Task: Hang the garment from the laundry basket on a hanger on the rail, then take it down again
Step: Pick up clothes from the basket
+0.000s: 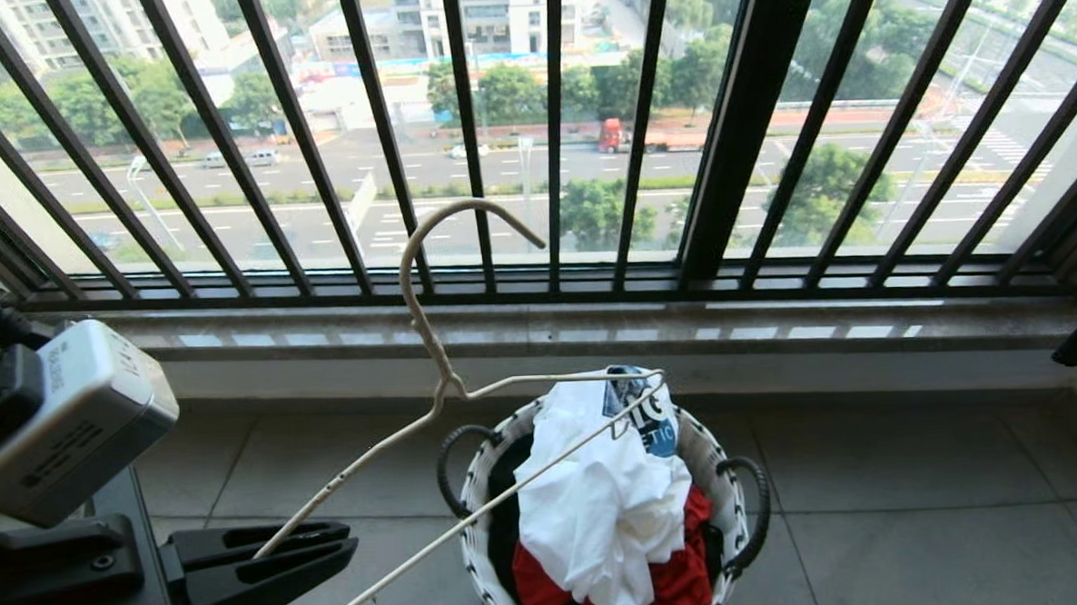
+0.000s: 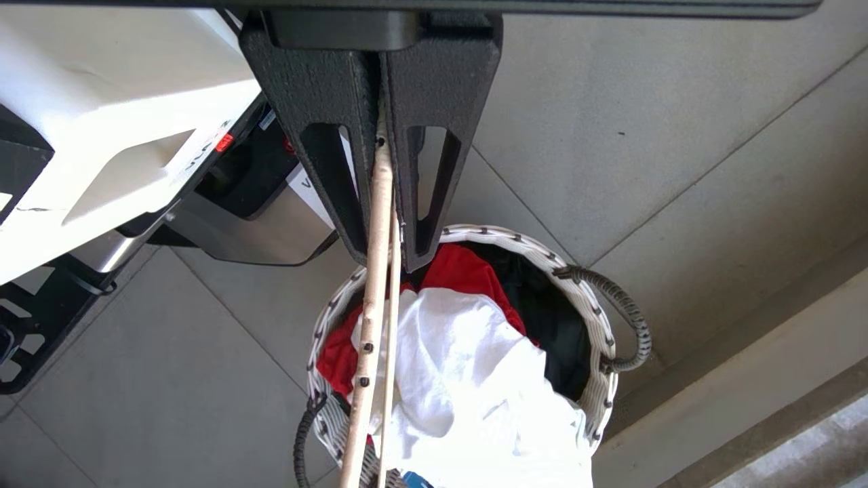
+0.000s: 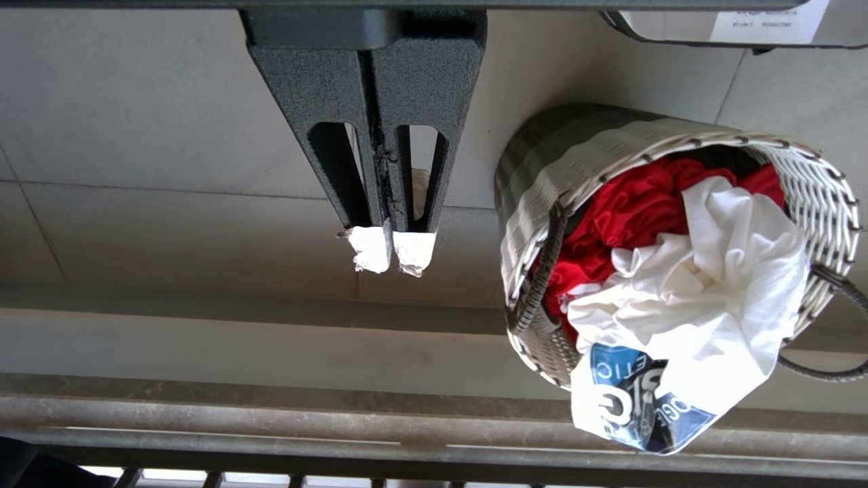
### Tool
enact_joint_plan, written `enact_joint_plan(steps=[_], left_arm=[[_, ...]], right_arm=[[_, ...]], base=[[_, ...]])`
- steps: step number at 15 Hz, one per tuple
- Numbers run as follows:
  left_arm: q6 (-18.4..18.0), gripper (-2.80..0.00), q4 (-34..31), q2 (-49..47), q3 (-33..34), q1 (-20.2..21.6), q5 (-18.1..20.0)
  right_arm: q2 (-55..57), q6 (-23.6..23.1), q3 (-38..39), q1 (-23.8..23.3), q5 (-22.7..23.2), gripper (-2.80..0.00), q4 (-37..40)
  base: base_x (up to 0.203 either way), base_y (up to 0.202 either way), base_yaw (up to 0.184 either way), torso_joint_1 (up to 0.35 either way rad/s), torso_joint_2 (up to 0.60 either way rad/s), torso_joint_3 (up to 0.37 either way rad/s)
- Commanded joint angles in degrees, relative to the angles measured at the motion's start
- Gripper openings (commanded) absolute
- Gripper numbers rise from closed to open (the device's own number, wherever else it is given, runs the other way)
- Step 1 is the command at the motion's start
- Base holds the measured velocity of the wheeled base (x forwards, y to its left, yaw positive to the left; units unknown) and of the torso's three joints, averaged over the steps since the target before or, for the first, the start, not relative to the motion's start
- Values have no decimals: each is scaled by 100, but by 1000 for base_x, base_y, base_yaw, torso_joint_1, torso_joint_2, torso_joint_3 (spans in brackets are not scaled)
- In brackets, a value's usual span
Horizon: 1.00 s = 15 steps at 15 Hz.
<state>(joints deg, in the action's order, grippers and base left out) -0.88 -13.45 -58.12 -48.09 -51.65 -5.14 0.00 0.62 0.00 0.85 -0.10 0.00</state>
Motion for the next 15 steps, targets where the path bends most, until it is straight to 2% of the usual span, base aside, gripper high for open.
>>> enact_joint_plan(steps=[1, 15], left_arm=[[0, -280, -9, 38, 2, 6, -4], [-32, -280, 0, 84, 40, 6, 18]], right_arm=[[0, -1, 0, 3, 1, -280, 0], [0, -1, 0, 3, 1, -280, 0]], base=[[0, 0, 0, 4, 2, -204], [0, 0, 0, 5, 3, -190]])
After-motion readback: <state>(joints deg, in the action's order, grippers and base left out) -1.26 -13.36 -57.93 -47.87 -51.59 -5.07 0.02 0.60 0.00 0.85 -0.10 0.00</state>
